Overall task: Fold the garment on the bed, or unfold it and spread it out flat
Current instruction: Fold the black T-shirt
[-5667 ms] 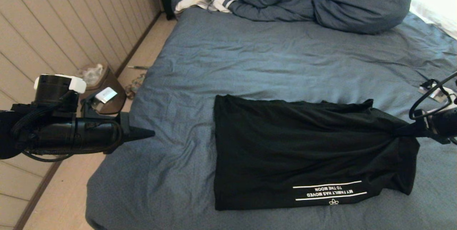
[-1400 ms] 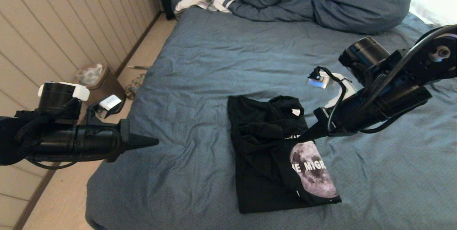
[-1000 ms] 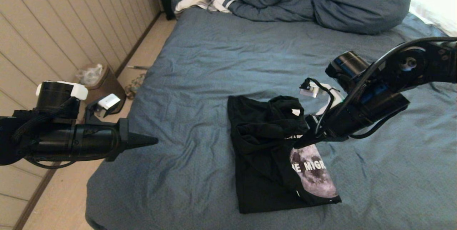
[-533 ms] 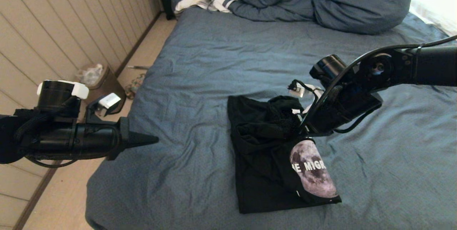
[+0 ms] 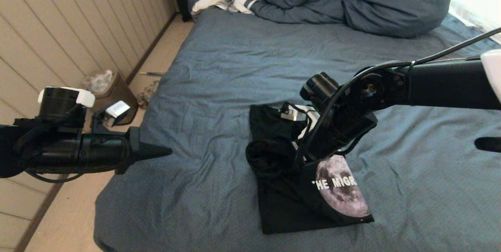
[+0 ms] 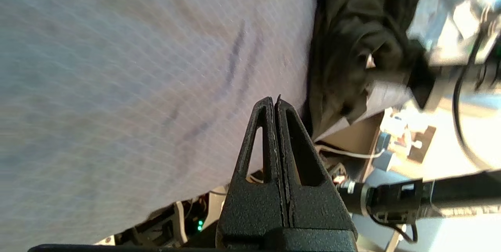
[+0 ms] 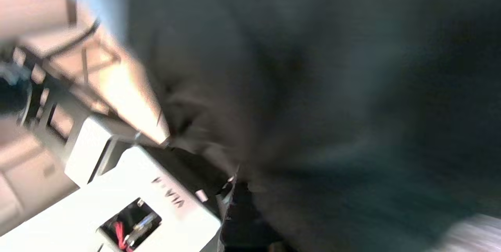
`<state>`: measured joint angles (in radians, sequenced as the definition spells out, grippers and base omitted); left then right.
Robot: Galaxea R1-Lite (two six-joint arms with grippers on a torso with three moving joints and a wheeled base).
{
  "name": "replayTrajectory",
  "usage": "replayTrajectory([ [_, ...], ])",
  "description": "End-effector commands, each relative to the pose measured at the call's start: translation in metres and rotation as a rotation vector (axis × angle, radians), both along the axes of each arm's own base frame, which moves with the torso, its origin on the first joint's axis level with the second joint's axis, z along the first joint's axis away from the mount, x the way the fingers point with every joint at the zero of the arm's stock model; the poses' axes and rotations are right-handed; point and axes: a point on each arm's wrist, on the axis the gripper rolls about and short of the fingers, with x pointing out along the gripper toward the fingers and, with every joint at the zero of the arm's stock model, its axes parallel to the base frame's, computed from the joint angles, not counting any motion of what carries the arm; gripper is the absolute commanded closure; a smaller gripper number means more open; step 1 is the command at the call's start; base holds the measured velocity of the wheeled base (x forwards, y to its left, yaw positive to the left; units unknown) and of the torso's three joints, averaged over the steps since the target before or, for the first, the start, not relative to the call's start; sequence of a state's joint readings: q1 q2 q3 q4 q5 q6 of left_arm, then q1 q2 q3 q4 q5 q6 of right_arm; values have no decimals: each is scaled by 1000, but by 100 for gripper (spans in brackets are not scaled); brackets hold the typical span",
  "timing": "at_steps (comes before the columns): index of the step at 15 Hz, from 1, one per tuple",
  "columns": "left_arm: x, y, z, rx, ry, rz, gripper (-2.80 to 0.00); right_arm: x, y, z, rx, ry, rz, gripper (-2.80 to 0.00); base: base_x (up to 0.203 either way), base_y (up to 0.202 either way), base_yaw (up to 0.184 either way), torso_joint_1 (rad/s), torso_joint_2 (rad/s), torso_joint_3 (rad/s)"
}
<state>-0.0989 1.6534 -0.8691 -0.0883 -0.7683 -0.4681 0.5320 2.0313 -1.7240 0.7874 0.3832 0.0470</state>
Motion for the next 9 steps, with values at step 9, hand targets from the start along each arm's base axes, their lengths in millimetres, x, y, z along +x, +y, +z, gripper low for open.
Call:
replayTrajectory([
  [9, 2, 3, 0, -5, 1, 9, 0, -39, 40, 22, -4, -82, 122, 0, 0, 0, 0, 0, 0, 0],
])
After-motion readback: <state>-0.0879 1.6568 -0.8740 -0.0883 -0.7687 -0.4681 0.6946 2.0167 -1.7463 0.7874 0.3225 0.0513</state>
